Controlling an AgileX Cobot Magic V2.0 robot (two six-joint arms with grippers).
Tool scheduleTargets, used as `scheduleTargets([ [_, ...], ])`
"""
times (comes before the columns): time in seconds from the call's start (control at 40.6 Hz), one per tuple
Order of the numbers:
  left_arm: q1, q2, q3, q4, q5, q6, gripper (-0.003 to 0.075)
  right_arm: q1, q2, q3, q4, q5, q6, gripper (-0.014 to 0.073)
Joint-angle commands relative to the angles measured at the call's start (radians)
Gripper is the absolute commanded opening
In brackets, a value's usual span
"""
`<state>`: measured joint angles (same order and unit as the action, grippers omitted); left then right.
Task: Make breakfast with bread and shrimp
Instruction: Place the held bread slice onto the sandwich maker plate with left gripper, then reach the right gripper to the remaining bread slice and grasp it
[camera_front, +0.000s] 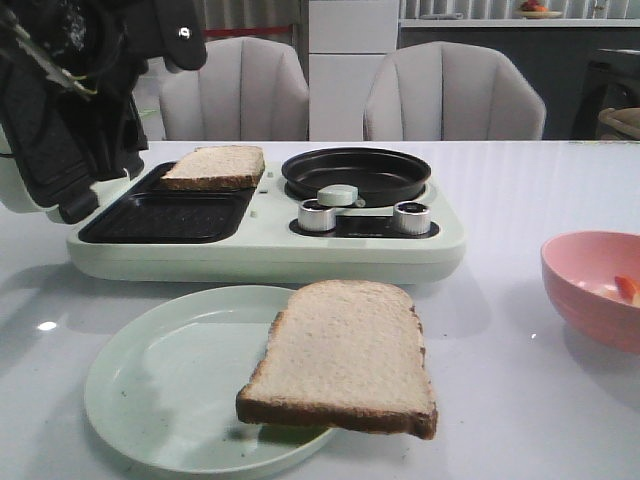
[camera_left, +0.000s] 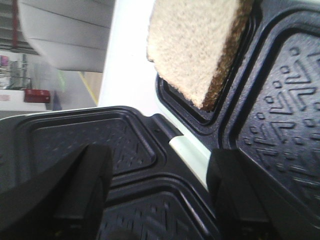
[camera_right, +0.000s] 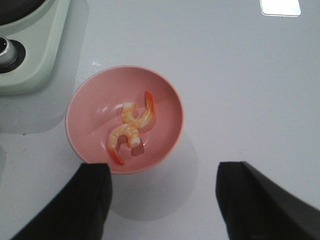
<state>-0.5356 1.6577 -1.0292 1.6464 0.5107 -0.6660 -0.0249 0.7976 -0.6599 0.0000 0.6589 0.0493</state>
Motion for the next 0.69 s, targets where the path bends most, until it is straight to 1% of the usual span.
scheduleTargets([
  [0.0, -0.086, -0.124, 0.007, -0.104, 0.138, -0.006, 0.0444, -0.002, -0.001, -0.032, -0.009, -0.073, -0.006, 0.0549],
  [0.074, -0.139, -0.174, 0.005, -0.372, 0.184, 0.135, 0.0443, -0.002, -0.001, -0.032, -0.009, -0.073, -0.006, 0.0549],
  [0.148, -0.177, -0.215, 0.005, -0.636, 0.26, 0.342, 0.0443, -0.002, -0.001, -0.032, -0.009, -0.073, -0.006, 0.0549],
  [0.271, -0.204, -0.29, 0.005, -0.996, 0.359, 0.509, 0.0443, -0.002, -0.001, -0.032, -0.009, -0.073, -0.006, 0.0549],
  [0.295, -0.204, -0.305, 0.005, -1.077, 0.368, 0.537, 0.0443, -0.002, -0.001, -0.032, -0.009, -0.073, -0.006, 0.0549],
  [0.369, -0.204, -0.374, 0.019, -1.253, 0.363, 0.613, 0.0443, -0.002, -0.001, -0.032, -0.009, -0.073, -0.006, 0.0549],
  [0.542, -0.204, -0.574, 0.087, -1.448, 0.312, 0.625, 0.0443, -0.002, -0.001, -0.032, -0.009, -0.073, -0.006, 0.0549],
  [0.665, -0.204, -0.741, 0.143, -1.511, 0.284, 0.625, 0.0443, -0.002, -0.001, -0.032, -0.009, -0.073, -0.006, 0.0549],
])
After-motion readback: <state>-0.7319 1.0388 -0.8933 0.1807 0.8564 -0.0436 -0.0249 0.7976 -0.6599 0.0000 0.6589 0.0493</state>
